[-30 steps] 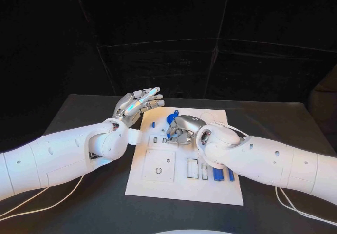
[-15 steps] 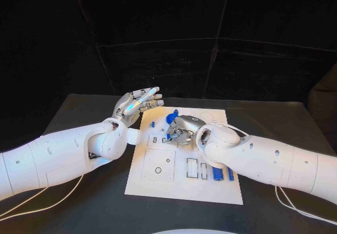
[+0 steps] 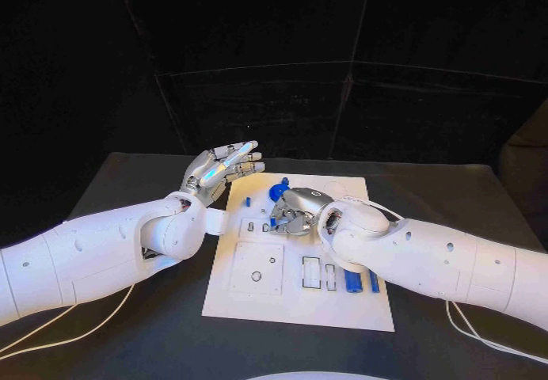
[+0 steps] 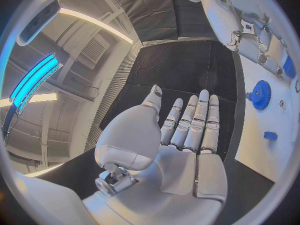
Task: Assemble the parts on the task board
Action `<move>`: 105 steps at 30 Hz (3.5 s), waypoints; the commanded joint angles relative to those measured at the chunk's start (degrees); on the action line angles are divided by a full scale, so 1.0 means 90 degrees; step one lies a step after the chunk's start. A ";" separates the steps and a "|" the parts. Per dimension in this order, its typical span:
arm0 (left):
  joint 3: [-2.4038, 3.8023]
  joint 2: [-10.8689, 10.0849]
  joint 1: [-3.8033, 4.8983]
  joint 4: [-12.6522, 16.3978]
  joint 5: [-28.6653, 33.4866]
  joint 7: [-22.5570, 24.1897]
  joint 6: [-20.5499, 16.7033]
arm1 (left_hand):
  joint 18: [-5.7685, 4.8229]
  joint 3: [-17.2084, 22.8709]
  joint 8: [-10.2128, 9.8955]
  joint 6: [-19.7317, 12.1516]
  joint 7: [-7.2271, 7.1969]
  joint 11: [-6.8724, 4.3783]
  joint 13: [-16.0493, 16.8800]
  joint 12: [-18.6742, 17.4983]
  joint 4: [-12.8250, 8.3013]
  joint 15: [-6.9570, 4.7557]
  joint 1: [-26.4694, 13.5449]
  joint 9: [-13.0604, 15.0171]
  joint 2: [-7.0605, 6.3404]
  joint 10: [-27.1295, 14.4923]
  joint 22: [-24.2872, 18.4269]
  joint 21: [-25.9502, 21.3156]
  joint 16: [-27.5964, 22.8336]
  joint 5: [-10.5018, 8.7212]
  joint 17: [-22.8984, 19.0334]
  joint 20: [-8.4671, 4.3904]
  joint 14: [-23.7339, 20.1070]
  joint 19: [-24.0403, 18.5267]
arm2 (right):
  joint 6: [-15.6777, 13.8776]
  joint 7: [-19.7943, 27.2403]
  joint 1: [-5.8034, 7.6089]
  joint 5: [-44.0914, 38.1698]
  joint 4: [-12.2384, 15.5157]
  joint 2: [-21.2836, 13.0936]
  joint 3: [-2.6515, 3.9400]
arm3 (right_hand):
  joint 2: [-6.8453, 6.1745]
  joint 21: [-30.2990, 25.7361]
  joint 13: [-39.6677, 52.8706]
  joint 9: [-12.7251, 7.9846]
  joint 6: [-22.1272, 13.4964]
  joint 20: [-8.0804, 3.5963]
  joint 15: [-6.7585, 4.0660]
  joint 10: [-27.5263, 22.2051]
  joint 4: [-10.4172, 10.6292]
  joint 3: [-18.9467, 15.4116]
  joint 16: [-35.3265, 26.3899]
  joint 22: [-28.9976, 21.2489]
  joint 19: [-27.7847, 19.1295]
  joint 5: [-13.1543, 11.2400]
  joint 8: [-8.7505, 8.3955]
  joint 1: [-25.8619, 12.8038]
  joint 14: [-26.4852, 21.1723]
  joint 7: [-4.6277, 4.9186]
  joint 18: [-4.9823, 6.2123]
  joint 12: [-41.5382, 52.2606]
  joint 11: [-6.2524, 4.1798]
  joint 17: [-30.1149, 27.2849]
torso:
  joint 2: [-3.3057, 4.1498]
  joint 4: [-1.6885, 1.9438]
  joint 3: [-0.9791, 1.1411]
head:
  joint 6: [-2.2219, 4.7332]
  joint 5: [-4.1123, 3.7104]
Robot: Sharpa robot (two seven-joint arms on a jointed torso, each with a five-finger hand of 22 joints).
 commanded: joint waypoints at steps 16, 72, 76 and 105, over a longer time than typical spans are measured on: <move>0.0003 -0.0013 0.0011 0.0010 -0.0006 0.0031 0.0025 | 0.0050 0.0036 -0.0020 0.0029 0.0603 0.0003 -0.0002 -0.0032 -0.0019 -0.0009 0.0000 0.0004 0.0056 0.0042 -0.0009 0.0002 -0.0024 0.0035 -0.0008 0.0003 0.0043 -0.0010 | 0.0399 -0.0260 -0.0064 -0.0092 -0.0001 -0.0020 -0.0045 | -0.0139 -0.0004 -0.0049 -0.0048 -0.0048 0.0014 0.0028 -0.0121 0.0033 0.0036 -0.0049 -0.0012 -0.0019 -0.0048 -0.0092 -0.0132 0.0525 0.0014 -0.0044 -0.0089 0.0056 0.1088 | 0.0002 0.0004 -0.0001 | -0.0010 -0.0012; 0.0008 -0.0195 0.0184 -0.0248 -0.1795 -0.1494 0.0184 | 0.0240 0.0272 0.0287 0.1971 -0.0300 -0.1100 0.0386 0.0806 -0.0222 -0.1315 -0.0076 0.0077 -0.0049 0.2834 0.0838 0.2053 0.2691 0.0045 0.1391 -0.1109 0.3993 0.3192 | -0.0974 0.2077 0.0512 0.1631 0.1307 -0.1729 -0.0024 | -0.0552 -0.0254 -0.0340 -0.0048 -0.0983 0.0193 0.0204 -0.0382 0.0708 -0.1254 -0.0435 -0.0399 -0.0207 0.0323 -0.0250 -0.0231 0.0389 0.0228 0.0027 -0.0373 0.0260 0.0565 | -0.0176 0.0010 0.0029 | 0.0007 -0.0011; 0.0009 -0.0217 0.0379 -0.0298 -0.2726 -0.2755 0.0429 | 0.0232 0.0169 0.0305 0.2067 -0.0427 -0.1222 0.0681 0.1132 -0.0138 -0.1492 -0.0280 0.0107 -0.0191 0.3257 0.1198 0.2736 0.5732 0.0091 0.4847 -0.1314 0.4234 0.3883 | -0.0733 0.2160 0.0780 0.2248 0.1362 -0.2102 -0.0023 | -0.0499 -0.0309 -0.0398 -0.0042 -0.0959 0.0188 0.0197 -0.0421 0.0712 -0.1267 -0.0498 -0.0495 -0.0248 0.0330 -0.0232 -0.0195 0.0368 0.0220 0.0044 -0.0440 0.0253 0.0478 | -0.0255 0.0009 0.0043 | -0.0046 -0.0047; -0.0204 0.1212 0.1154 -0.1373 -0.6778 -0.6985 0.3090 | -0.0405 -0.0547 0.2919 0.1437 -0.0897 -0.1671 0.5854 0.6617 0.1186 -0.1861 -0.0976 0.2077 -0.0282 0.3205 0.6438 0.7095 0.8973 0.0045 0.9419 -0.1718 0.4479 0.5242 | -0.0433 0.2020 0.1078 0.2959 0.0756 -0.2380 -0.0024 | -0.0444 -0.0518 -0.0492 -0.0027 -0.0885 0.0156 0.0165 -0.0448 0.0811 -0.1563 -0.0654 -0.0814 -0.0363 0.0614 -0.0163 -0.0192 0.0337 0.0185 0.0096 -0.0539 0.0221 0.0313 | -0.0471 -0.0048 0.0146 | -0.0228 0.0003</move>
